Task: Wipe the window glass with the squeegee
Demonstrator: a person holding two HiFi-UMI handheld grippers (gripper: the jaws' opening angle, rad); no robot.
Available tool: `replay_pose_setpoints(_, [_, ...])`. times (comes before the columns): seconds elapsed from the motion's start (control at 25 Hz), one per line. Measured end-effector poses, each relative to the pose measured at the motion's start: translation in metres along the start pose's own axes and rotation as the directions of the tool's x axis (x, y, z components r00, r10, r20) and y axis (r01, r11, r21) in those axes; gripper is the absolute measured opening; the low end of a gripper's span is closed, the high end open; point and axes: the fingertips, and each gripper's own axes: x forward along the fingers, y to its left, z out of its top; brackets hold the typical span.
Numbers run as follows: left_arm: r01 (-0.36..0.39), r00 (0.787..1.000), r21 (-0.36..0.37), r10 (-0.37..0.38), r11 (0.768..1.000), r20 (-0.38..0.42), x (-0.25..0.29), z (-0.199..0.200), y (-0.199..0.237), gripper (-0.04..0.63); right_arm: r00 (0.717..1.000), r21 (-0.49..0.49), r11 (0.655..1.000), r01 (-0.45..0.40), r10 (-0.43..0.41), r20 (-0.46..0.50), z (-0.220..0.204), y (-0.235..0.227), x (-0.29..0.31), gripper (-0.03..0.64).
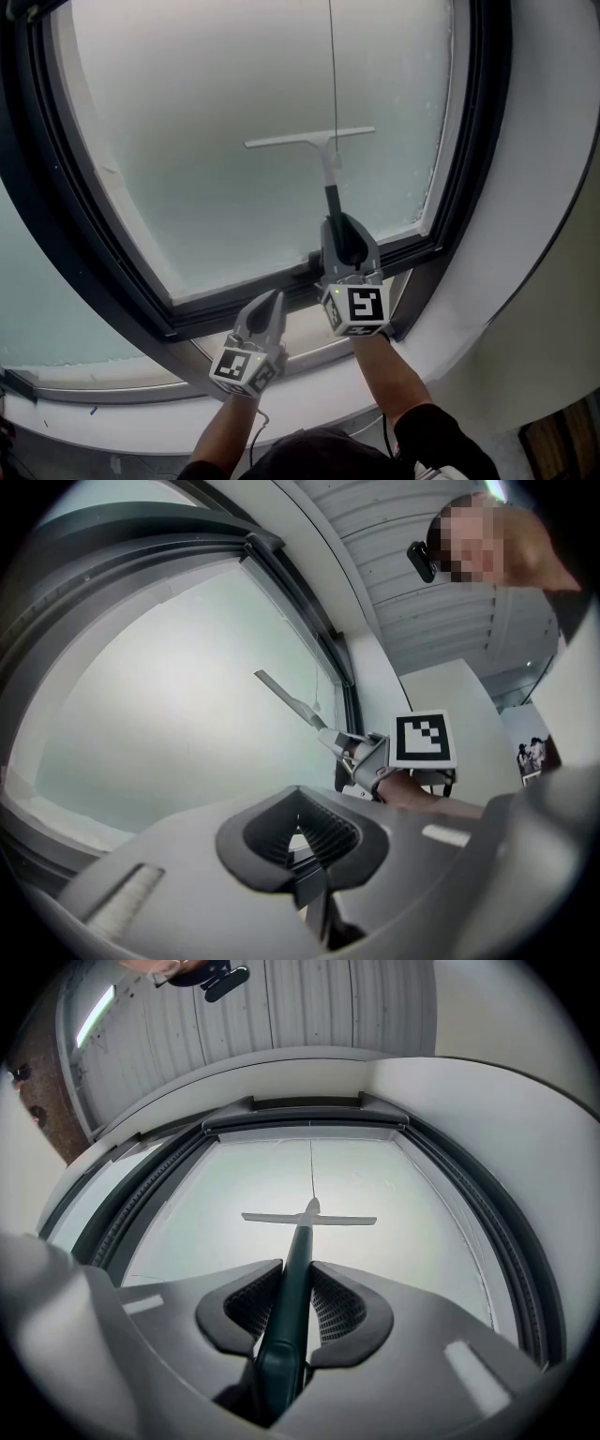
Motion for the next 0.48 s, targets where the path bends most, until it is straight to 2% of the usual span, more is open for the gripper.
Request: replay_pose_setpoints(0.48, [-0.006, 1.0, -0.012, 0.006, 1.0, -0.023, -0.001, -0.014, -0.003, -0.002, 0.999, -0.007, 1.0, -0.004, 0.004, -0.049, -0.017, -0.004, -0.015, 0.097])
